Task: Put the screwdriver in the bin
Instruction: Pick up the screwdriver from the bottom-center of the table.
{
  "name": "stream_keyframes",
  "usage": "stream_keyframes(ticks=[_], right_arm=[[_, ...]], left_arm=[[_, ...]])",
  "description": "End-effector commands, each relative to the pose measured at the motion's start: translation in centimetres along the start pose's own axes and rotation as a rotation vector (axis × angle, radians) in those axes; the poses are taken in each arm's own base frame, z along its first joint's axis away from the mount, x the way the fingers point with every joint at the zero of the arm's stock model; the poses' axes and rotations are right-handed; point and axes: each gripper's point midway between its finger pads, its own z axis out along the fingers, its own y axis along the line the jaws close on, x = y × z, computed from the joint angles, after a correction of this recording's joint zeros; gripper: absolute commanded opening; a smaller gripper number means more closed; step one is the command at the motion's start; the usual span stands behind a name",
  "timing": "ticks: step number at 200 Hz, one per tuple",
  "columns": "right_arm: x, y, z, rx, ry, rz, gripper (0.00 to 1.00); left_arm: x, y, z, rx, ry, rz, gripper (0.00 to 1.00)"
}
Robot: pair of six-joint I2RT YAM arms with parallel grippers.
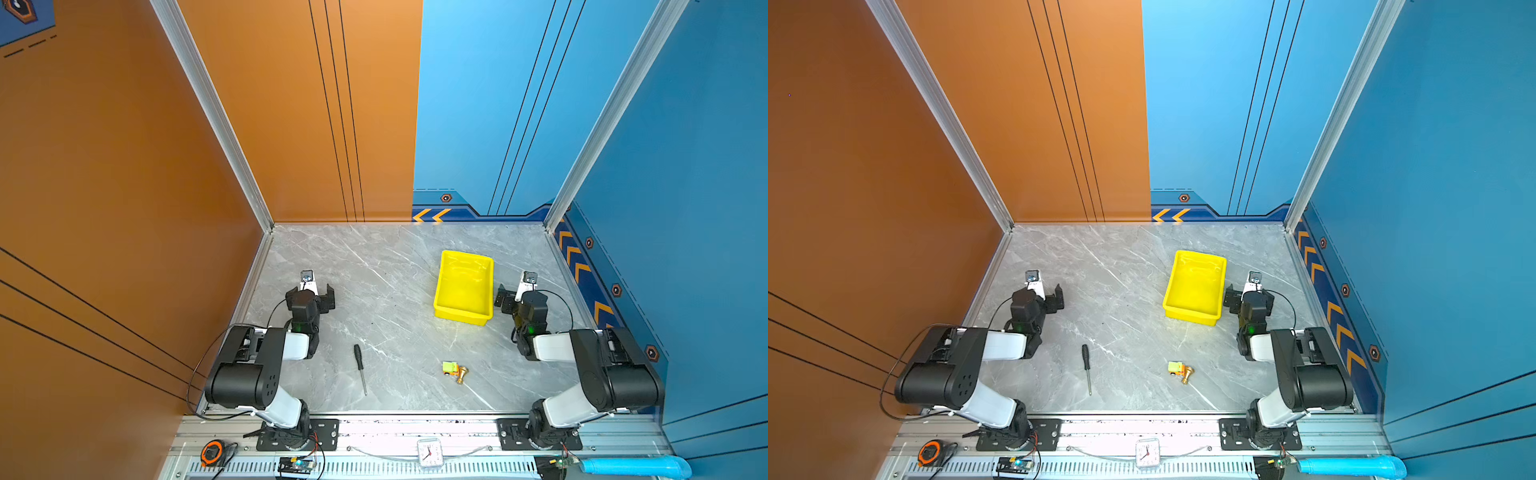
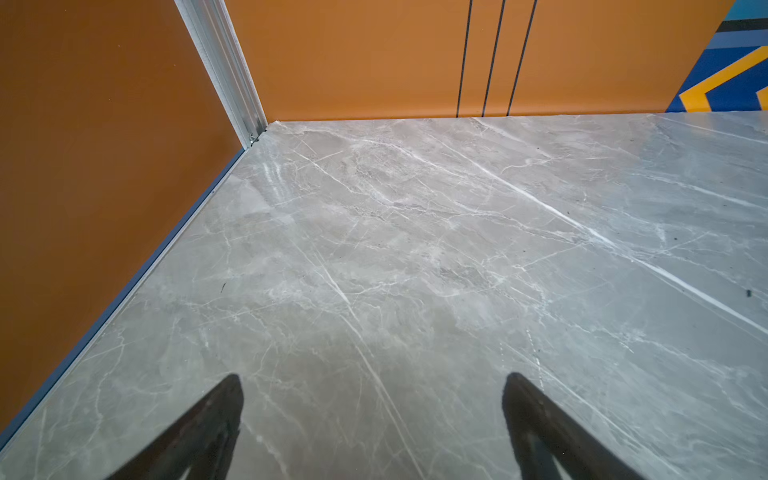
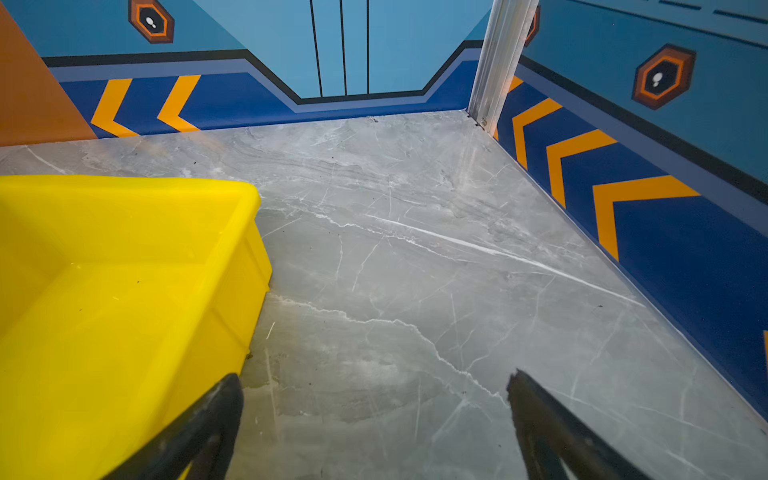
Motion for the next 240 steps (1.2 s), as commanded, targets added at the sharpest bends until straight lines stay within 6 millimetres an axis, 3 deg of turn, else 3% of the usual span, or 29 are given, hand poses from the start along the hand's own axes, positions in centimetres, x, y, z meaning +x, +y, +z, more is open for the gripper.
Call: stream_keyframes(ticks=[1,240], right_arm=[[-0.55,0.01,0.22,0.001,-0.019,0.004,1.00],[-0.49,-0.01,0.23,0.002,-0.017,0.003,1.00]], left_arm=[[0.28,-0.60,0.11,0.035,0.007,0.018,0.98],[0.28,-0.60,0.16,0.041,0.008,0.015,0.98]])
